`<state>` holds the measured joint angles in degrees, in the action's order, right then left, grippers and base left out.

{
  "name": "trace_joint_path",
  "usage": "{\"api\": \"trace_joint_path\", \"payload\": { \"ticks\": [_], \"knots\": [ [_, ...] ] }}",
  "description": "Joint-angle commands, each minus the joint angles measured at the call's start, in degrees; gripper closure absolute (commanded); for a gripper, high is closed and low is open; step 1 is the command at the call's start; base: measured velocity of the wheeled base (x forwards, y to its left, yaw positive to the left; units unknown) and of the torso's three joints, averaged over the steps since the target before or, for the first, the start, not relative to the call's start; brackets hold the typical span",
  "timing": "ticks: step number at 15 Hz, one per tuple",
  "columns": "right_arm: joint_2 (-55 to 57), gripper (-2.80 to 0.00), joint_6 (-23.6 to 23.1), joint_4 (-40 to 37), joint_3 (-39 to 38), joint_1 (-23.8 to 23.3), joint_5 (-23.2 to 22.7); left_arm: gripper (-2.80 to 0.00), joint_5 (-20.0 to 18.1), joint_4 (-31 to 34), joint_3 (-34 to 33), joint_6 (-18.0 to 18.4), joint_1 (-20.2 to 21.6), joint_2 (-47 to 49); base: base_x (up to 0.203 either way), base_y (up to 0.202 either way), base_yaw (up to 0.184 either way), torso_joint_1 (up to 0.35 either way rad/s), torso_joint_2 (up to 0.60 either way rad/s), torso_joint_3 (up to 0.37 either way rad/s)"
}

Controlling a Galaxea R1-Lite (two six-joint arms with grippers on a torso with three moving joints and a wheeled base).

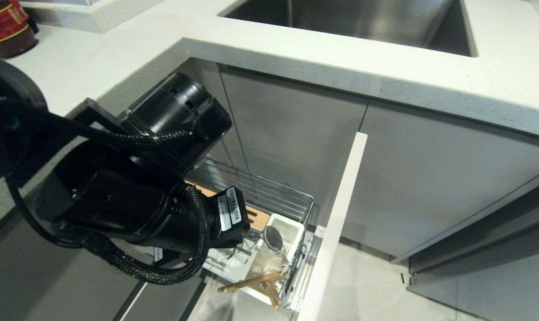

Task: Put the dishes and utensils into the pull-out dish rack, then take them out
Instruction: Take the spoon out of the cupboard

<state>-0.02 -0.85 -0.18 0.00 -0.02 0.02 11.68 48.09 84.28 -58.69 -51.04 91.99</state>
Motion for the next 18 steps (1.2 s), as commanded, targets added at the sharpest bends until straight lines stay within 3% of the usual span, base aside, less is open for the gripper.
{"api": "trace_joint_path", "payload": {
  "ticks": [1, 4, 13, 18],
  "knots": [
    [0.0, 0.0, 0.0, 0.0, 0.0, 0.0, 0.1, 0.0, 0.2, 0.6, 0.7, -0.4, -0.4, -1.9, 0.0, 0.0, 0.0, 0.0, 0.0, 0.0],
    [0.0, 0.0, 0.0, 0.0, 0.0, 0.0, 0.0, 0.0, 0.8, 1.9, 2.3, -0.4, -0.4, -4.7, 0.0, 0.0, 0.0, 0.0, 0.0, 0.0],
    [0.0, 0.0, 0.0, 0.0, 0.0, 0.0, 0.0, 0.0, 11.1, 1.5, 8.9, 4.2, 0.0, -17.4, 0.0, 0.0, 0.0, 0.0, 0.0, 0.0],
    [0.0, 0.0, 0.0, 0.0, 0.0, 0.0, 0.1, 0.0, 13.3, -0.6, 12.8, 9.4, 6.6, -22.4, 0.0, 0.0, 0.0, 0.0, 0.0, 0.0]
  ]
}}
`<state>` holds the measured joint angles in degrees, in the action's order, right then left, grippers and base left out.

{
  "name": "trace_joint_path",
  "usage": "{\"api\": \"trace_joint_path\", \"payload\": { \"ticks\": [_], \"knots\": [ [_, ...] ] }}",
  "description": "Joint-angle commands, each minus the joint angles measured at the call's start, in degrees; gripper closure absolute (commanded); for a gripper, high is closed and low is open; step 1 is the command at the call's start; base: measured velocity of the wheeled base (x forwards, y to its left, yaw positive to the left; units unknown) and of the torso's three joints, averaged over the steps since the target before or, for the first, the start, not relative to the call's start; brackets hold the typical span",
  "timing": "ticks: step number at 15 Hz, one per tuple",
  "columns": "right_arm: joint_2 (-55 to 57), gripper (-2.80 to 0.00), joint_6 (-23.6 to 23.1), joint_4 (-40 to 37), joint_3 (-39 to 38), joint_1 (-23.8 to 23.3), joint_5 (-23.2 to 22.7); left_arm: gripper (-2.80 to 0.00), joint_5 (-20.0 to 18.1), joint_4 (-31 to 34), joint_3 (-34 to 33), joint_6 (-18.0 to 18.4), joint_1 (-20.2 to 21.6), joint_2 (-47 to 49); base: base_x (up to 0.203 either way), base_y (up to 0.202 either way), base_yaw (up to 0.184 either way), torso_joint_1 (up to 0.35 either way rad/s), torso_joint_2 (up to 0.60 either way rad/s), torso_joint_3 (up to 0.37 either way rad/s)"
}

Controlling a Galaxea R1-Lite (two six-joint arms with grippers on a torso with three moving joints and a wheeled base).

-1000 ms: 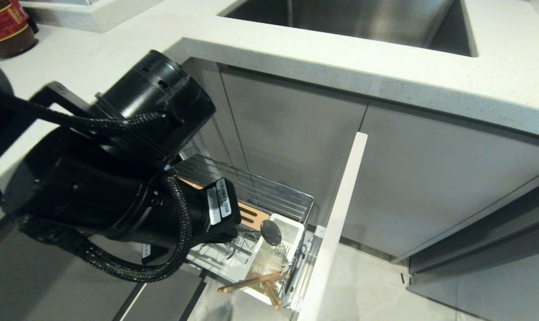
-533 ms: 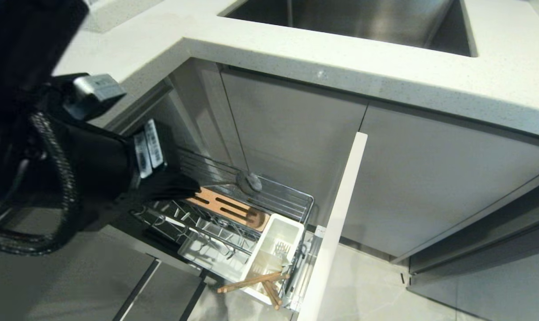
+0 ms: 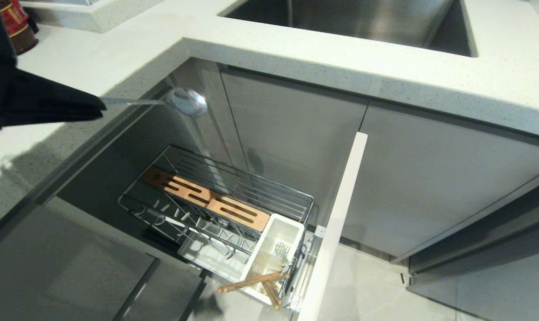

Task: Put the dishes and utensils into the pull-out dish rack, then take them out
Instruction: Take the spoon out of the cupboard

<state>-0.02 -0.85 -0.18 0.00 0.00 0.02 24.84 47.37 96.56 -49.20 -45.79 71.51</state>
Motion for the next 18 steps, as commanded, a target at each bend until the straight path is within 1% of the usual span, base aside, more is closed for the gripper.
{"api": "trace_joint_path", "payload": {
  "ticks": [1, 4, 7, 10, 12, 14, 16, 18],
  "knots": [
    [0.0, 0.0, 0.0, 0.0, 0.0, 0.0, 0.0, 0.0, 0.2, -1.3, 0.7, 1.4, 3.3, -2.9, 0.0, 0.0, 0.0, 0.0, 0.0, 0.0],
    [0.0, 0.0, 0.0, 0.0, 0.0, 0.0, 0.0, 0.0, 0.1, -5.0, 0.8, 5.7, 10.8, -5.4, 0.0, 0.0, 0.0, 0.0, 0.0, 0.0],
    [0.0, 0.0, 0.0, 0.0, 0.0, 0.0, 0.0, 0.0, -0.1, -7.7, 0.8, 9.0, 17.5, -7.3, 0.0, 0.0, 0.0, 0.0, 0.0, 0.0],
    [0.0, 0.0, 0.0, 0.0, 0.0, -0.1, 0.0, 0.0, -0.1, -12.6, 0.7, 13.0, 25.2, -10.1, 0.0, 0.0, 0.0, 0.0, 0.0, 0.0],
    [0.0, 0.0, 0.0, 0.0, 0.0, 0.0, 0.0, 0.0, -0.2, -13.6, 0.3, 14.8, 31.2, -11.5, 0.0, 0.0, 0.0, 0.0, 0.0, 0.0],
    [0.0, 0.0, 0.0, 0.0, 0.0, -0.1, 0.0, 0.0, -0.7, -14.4, -1.0, 16.8, 40.2, -13.0, 0.0, 0.0, 0.0, 0.0, 0.0, 0.0],
    [0.0, 0.0, 0.0, 0.0, 0.0, 0.0, 0.1, 0.0, -2.2, -14.8, -3.3, 18.4, 48.2, -15.9, 0.0, 0.0, 0.0, 0.0, 0.0, 0.0],
    [0.0, 0.0, 0.0, 0.0, 0.0, 0.0, 0.0, 0.0, -2.5, -15.0, -6.8, 19.0, 54.3, -19.1, 0.0, 0.0, 0.0, 0.0, 0.0, 0.0]
  ]
}}
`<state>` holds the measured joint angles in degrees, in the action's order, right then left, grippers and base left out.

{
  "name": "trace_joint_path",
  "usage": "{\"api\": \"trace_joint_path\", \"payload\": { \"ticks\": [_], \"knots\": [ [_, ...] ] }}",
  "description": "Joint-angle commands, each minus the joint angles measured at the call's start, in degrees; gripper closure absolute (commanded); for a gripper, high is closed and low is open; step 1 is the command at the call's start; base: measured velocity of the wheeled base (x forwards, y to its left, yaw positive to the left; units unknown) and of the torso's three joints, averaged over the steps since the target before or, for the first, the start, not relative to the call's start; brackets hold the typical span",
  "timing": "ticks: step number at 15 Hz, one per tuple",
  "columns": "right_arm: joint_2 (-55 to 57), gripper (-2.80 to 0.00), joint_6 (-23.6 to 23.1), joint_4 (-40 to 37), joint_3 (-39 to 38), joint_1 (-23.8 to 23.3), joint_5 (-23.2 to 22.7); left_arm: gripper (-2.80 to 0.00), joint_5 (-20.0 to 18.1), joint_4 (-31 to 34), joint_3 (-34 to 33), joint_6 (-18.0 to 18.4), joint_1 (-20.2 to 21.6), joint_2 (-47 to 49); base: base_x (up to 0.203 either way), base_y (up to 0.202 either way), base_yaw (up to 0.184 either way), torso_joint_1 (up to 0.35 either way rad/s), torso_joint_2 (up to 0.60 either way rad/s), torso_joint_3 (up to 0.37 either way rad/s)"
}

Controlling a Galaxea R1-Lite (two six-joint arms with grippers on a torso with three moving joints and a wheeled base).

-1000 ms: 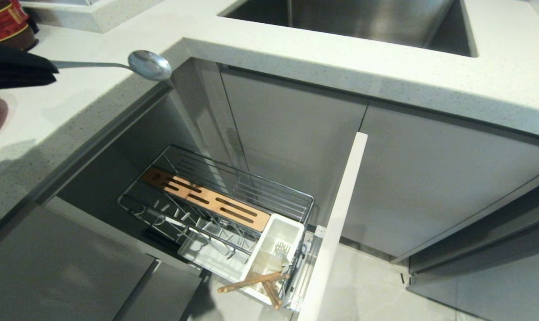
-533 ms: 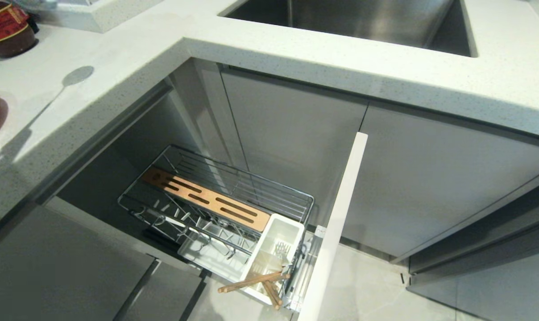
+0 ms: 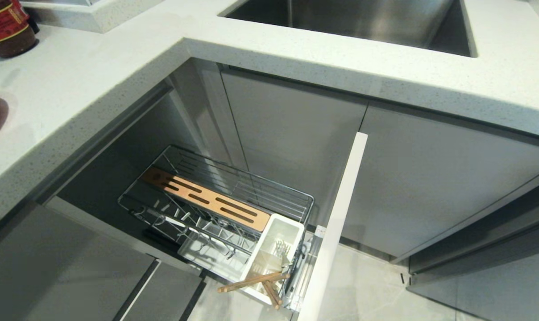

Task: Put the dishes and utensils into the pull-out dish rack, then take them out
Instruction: Take the spoon out of the cupboard

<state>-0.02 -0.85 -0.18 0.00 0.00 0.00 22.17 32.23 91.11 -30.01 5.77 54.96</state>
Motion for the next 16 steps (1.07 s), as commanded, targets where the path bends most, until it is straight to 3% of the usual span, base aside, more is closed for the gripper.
{"api": "trace_joint_path", "payload": {
  "ticks": [1, 6, 9, 16],
  "knots": [
    [0.0, 0.0, 0.0, 0.0, 0.0, 0.0, 0.0, 0.0, 0.1, 0.1, -2.8, -0.1, 5.5, -3.6, 0.0, 0.0, 0.0, 0.0, 0.0, 0.0],
    [0.0, 0.0, 0.0, 0.0, 0.0, 0.0, 0.0, 0.0, 0.0, -0.1, -10.7, -0.2, 17.1, -8.5, 0.0, 0.0, 0.0, 0.0, 0.0, 0.0],
    [0.0, 0.0, 0.0, 0.0, 0.0, 0.0, 0.0, 0.0, -0.1, -0.5, -17.3, -0.2, 19.1, -11.2, 0.0, 0.0, 0.0, 0.0, 0.0, 0.0],
    [0.0, 0.0, -0.1, 0.0, 0.0, 0.0, 0.1, 0.0, -0.1, -9.2, -29.8, -0.3, 22.9, -13.0, 0.0, 0.0, 0.0, 0.0, 0.0, 0.0]
  ]
}}
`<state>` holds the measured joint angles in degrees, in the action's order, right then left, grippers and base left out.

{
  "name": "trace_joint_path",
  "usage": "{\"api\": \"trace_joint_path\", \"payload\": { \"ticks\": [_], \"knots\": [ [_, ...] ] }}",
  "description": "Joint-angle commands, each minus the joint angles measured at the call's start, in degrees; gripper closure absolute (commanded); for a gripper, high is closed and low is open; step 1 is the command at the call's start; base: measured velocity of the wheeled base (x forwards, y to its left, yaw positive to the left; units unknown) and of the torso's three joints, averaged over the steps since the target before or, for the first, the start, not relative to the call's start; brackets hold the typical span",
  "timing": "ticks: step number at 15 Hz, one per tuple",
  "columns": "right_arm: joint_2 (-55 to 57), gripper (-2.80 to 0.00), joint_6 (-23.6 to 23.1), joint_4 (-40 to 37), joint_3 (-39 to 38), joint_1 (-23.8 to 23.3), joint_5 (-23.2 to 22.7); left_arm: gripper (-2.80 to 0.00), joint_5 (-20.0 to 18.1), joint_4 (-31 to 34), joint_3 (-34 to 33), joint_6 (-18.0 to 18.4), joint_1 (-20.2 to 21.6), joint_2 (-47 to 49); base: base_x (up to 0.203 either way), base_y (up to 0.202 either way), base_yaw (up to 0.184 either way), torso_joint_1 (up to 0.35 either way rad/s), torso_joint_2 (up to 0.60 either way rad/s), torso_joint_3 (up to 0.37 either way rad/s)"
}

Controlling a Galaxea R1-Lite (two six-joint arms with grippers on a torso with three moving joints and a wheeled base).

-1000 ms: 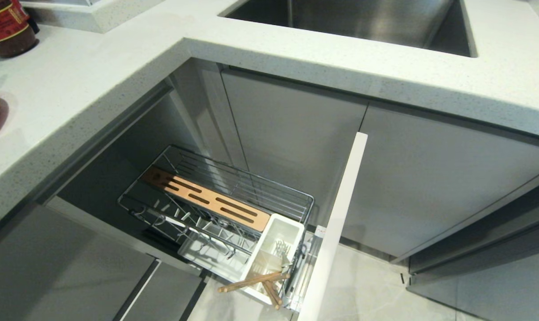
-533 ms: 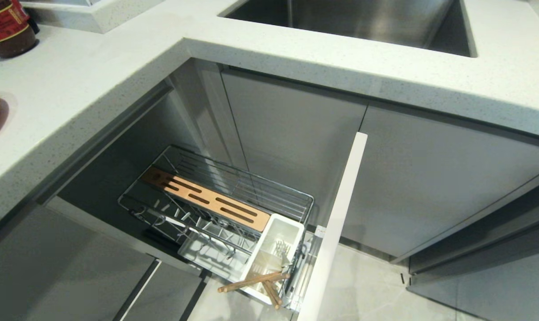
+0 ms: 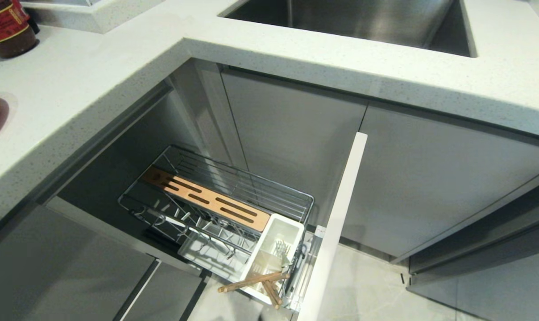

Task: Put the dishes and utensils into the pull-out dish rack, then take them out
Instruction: Take the spoon out of the cupboard

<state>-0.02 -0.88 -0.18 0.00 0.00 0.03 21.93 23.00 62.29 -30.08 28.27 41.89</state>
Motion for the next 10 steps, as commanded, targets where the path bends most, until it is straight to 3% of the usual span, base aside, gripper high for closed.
{"api": "trace_joint_path", "payload": {
  "ticks": [1, 7, 10],
  "knots": [
    [0.0, 0.0, 0.0, 0.0, 0.0, 0.0, 0.0, 0.0, 0.1, 0.0, -1.4, -0.4, 0.5, 0.1, 0.0, 0.0, 0.0, 0.0, 0.0, 0.0],
    [0.0, 0.0, 0.0, 0.0, 0.0, 0.0, 0.1, 0.0, -0.1, -0.6, -3.4, -3.1, 1.0, 2.1, 0.0, 0.0, 0.0, 0.0, 0.0, 0.0],
    [0.0, 0.0, 0.0, 0.0, 0.0, 0.0, 0.0, 0.0, -0.3, -6.8, -4.7, -3.9, 0.9, 4.1, 0.0, 0.0, 0.0, 0.0, 0.0, 0.0]
  ]
}}
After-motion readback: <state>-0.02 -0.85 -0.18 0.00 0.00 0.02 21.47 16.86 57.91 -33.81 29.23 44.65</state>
